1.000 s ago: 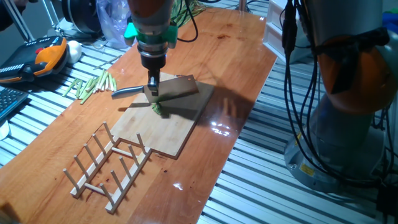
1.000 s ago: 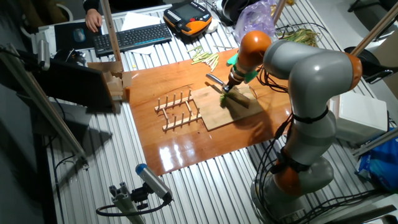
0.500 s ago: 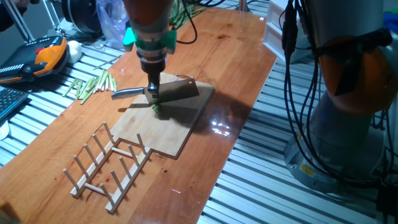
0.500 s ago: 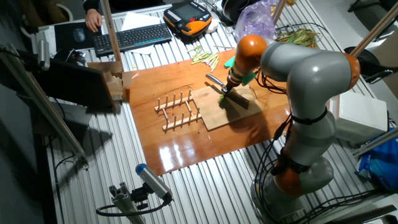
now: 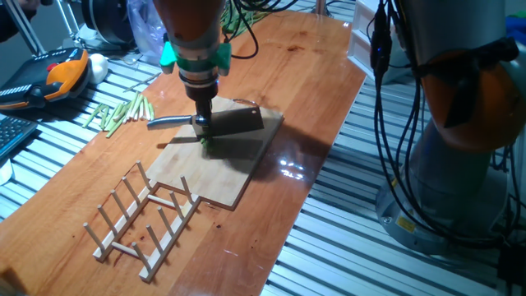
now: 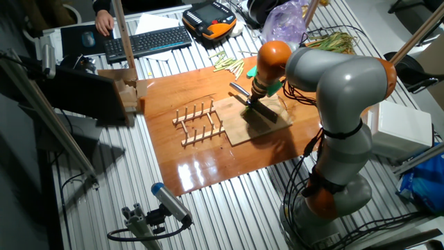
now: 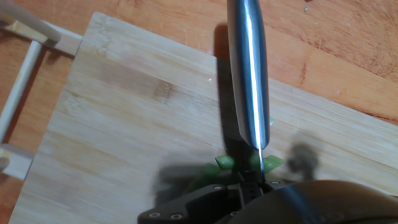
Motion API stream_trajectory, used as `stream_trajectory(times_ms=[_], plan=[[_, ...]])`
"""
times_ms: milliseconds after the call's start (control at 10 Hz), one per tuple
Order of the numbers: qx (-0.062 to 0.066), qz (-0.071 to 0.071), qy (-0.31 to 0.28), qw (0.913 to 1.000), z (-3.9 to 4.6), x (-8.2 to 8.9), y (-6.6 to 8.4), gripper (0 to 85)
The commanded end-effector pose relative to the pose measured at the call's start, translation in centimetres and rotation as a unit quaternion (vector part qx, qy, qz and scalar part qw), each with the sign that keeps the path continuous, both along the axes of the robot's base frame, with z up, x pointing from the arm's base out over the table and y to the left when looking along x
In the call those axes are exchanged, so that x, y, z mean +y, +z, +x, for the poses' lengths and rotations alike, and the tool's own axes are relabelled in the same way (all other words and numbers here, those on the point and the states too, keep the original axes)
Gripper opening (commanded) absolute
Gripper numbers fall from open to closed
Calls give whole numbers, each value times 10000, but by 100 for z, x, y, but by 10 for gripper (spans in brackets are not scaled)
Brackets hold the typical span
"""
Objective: Chop the green garlic
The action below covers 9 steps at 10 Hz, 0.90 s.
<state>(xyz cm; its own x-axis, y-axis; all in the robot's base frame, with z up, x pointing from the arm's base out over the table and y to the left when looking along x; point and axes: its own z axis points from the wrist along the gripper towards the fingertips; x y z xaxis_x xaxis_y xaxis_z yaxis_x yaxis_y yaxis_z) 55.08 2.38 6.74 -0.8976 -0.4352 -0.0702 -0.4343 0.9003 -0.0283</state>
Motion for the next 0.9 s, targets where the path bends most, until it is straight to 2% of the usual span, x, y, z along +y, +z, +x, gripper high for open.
stream_trajectory(times_ms=[0, 100, 400, 500, 800], plan=[[-7, 23, -11, 10000, 26, -11, 12, 0], [62, 145, -9, 9999, 52, -7, 36, 0], [154, 146, -30, 9998, 150, 82, 234, 0], [155, 124, -46, 9998, 157, 111, 275, 0], [154, 129, -8, 9998, 138, 96, 257, 0]])
